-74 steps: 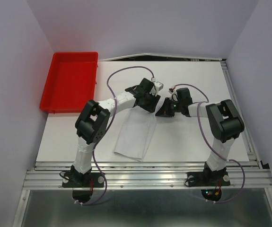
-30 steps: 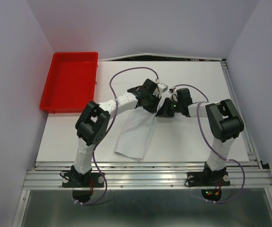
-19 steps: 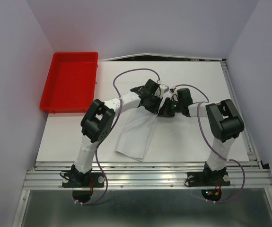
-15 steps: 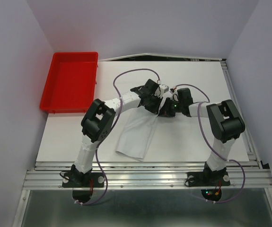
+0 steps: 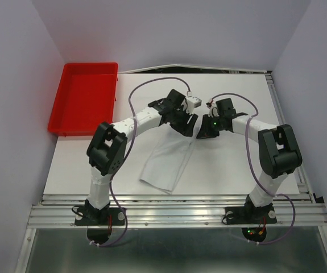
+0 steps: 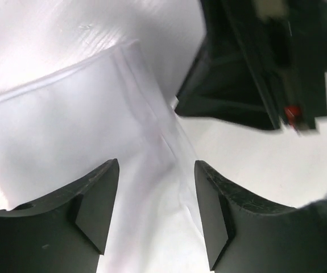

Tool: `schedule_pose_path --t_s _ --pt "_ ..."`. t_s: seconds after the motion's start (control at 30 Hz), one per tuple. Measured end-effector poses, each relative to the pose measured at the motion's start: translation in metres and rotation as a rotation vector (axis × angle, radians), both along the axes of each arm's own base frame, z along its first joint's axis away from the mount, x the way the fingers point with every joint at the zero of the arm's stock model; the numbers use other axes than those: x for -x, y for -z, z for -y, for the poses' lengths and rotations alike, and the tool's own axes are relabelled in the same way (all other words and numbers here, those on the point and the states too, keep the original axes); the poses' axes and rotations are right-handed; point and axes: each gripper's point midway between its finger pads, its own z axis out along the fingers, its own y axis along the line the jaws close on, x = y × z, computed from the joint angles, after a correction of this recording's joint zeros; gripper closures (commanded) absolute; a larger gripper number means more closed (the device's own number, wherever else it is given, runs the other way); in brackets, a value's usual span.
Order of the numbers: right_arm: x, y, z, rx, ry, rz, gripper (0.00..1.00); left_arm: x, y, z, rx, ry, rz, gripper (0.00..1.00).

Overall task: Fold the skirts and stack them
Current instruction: Fold the skirt

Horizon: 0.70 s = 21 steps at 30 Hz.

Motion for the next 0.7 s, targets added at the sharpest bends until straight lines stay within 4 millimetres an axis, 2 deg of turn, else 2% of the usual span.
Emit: schedule_pose_path --t_s 0.17,0.23,0.3,0.37,0.47,0.53,0.6,0.7 --pt "-0.004 -0.029 0.006 0.013 -0.059 0.063 0.76 0.018 -0.072 -0.021 0.069 0.03 0.121 0.37" --pt "-0.009 -0.044 0.004 0.01 -0.082 0.103 0.72 0.029 -0.092 -0.036 0.073 0.039 0.172 0.41" --pt "-0.014 -0.057 0.001 -0.002 -0.1 0.137 0.72 0.037 -0.1 -0.048 0.061 0.063 0.218 0.43" --pt "-0.019 -0.068 -0.003 -0.02 -0.112 0.159 0.71 0.049 -0.093 -0.065 0.023 0.092 0.239 0.43" --pt "-0.028 -0.081 -0.01 -0.049 -0.129 0.186 0.71 0.07 -0.05 -0.095 -0.093 0.159 0.207 0.44" --pt "-0.039 -0.082 -0.018 -0.066 -0.144 0.193 0.72 0.086 -0.018 -0.112 -0.169 0.215 0.157 0.44" --pt "-0.047 -0.075 -0.025 -0.075 -0.156 0.185 0.75 0.104 0.007 -0.129 -0.233 0.263 0.093 0.46" --pt "-0.046 -0.045 -0.034 -0.078 -0.179 0.115 0.75 0.113 0.03 -0.14 -0.291 0.309 0.04 0.49"
